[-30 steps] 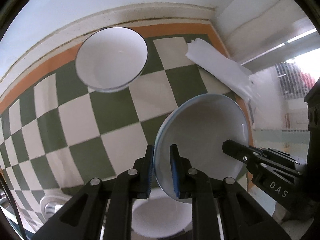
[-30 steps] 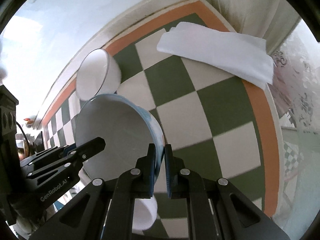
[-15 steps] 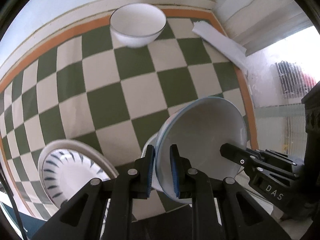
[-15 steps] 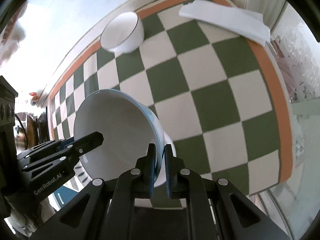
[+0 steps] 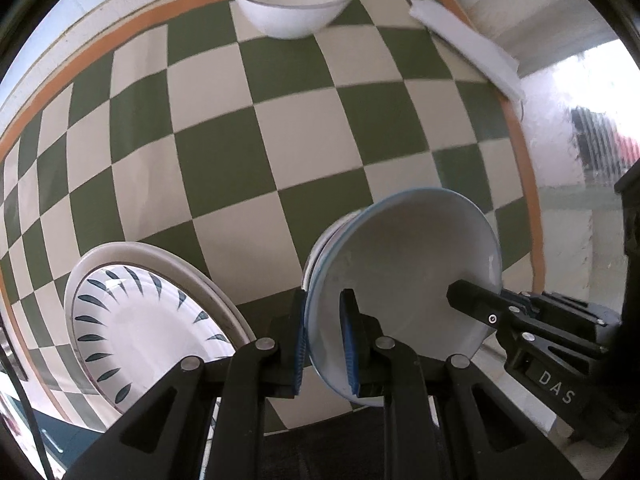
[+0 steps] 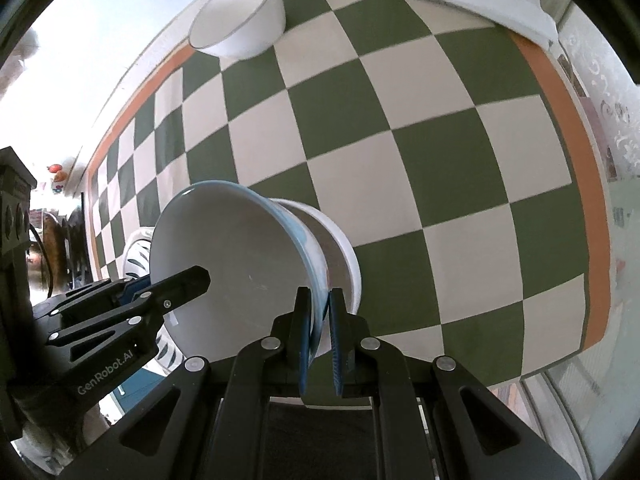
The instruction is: Organize plates and bowls
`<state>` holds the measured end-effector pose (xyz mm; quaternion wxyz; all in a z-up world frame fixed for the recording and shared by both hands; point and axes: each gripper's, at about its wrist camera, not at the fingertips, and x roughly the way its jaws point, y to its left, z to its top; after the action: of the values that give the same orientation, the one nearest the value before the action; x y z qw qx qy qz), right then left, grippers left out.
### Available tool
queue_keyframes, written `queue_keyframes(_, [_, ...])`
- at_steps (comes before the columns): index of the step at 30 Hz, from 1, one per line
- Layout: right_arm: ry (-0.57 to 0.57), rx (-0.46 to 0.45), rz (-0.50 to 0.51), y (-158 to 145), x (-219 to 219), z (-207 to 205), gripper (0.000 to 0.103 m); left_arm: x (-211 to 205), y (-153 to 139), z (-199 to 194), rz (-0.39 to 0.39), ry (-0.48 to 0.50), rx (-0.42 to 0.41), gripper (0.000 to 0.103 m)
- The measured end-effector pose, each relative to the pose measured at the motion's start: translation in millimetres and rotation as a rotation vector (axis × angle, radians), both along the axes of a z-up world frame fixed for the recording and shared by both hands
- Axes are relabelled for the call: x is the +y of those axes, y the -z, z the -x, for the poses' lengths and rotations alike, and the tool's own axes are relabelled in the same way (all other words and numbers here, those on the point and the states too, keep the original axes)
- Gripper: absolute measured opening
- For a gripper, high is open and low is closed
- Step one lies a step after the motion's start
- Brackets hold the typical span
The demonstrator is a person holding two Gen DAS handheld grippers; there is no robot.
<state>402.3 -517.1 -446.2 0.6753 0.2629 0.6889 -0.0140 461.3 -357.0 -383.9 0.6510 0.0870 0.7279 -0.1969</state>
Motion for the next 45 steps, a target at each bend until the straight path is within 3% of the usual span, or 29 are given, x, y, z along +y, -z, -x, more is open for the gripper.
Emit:
queue_keyframes(10, [0.023,0.034,-0.038,20,-1,2,0.011,-12,14,5,-0.074,0.058,-0.014,0.014])
queue_keyframes(21, [-0.023,0.095,0.031,16,12,-7,0.020,-22,20,10,-0.105,0.072,-0.029,0.014])
queue_keyframes(29, [-0.037,0.100,0.025,17,10,-6,0.020,-22,24,16,-0.094,0.071,-0.021,0.014])
queue_keyframes(32, [-0.016,0.096,-0.003,12,3,-5,0.020,-12,7,14,-0.068,0.034,-0.048,0.014])
queue_keyframes(38, [0.039,0.014,-0.048,-23,-22,-17,0.021,5,-51,-24,0.069,-0.103,-0.102,0.019])
queue_keyframes(40, [0.055,-0.020,-0.067,-35,-32,-33,0.029,7,-62,-52,0.101,-0.155,-0.121,0.025])
queue_keyframes(42, [0.064,-0.074,-0.085,-47,-41,-59,0.039,5,-62,-78,0.093,-0.177,-0.138,0.025])
queue_keyframes(45, [0.047,-0.125,-0.053,-54,-48,-102,0.041,2,-48,-128,0.061,-0.223,-0.151,0.025])
